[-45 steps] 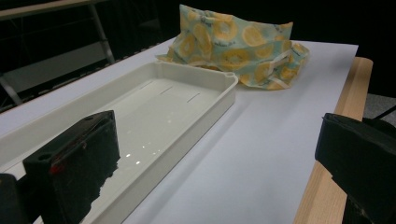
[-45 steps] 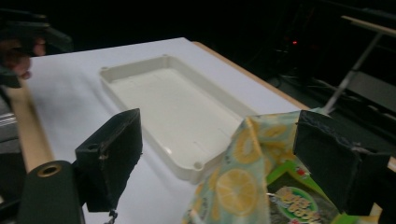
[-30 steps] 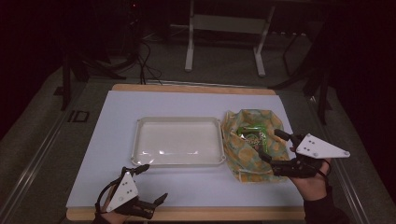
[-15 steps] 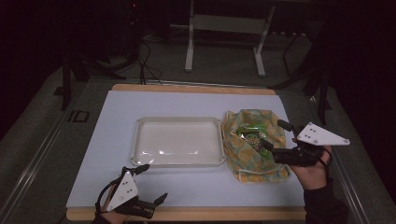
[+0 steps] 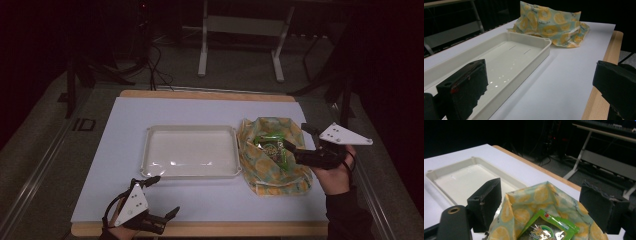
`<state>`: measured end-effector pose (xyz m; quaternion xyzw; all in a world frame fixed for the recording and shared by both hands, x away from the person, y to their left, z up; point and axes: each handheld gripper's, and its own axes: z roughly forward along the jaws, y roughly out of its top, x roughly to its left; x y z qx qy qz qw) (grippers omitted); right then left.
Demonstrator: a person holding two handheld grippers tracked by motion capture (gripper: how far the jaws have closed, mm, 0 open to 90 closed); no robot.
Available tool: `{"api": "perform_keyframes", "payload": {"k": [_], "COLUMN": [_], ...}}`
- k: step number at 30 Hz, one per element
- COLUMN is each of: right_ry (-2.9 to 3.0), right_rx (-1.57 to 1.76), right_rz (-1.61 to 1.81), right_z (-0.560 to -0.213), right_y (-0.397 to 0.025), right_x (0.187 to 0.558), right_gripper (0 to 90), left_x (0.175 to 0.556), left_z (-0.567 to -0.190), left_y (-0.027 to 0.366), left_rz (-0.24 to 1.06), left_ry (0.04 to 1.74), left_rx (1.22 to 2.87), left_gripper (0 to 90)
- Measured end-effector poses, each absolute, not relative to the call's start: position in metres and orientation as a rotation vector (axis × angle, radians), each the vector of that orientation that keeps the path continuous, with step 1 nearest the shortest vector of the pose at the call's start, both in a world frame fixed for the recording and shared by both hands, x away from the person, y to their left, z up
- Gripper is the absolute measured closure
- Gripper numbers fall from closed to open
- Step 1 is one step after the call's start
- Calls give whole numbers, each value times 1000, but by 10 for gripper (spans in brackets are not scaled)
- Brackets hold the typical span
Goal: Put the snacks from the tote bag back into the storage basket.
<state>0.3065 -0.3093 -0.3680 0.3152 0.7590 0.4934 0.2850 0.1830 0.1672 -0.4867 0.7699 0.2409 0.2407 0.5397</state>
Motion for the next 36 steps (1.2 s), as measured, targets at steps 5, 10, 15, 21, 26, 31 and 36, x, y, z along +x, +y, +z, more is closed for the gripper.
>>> {"api": "perform_keyframes", "payload": {"k": [5, 10, 15, 21, 26, 31, 36], "right_ry": [2033, 2042, 2053, 2077, 2097, 2121, 2146], "right_rx": [901, 951, 993, 1046, 1101, 1138, 1182], "right_rz": [1304, 1271, 1239, 1217, 1189, 1154, 1143], "right_z": [-375, -382, -390, -400, -411, -421, -431], "right_y": [-314, -316, -318, -320, -319, -318, -317], "right_x": [318, 328, 337, 346, 353, 358, 363], "right_gripper": [207, 209, 222, 233, 239, 273, 300], "left_x": [183, 183, 183, 183, 183, 183, 183], "left_z": [-487, -487, -487, -487, -487, -488, -488], "left_y": [166, 166, 166, 165, 165, 165, 164], "left_rz": [568, 568, 567, 565, 563, 563, 563], "left_ry": [570, 567, 566, 565, 562, 559, 556], "left_rx": [1833, 1836, 1836, 1839, 1846, 1850, 1856], "left_gripper": [3, 3, 3, 3, 3, 3, 3]}}
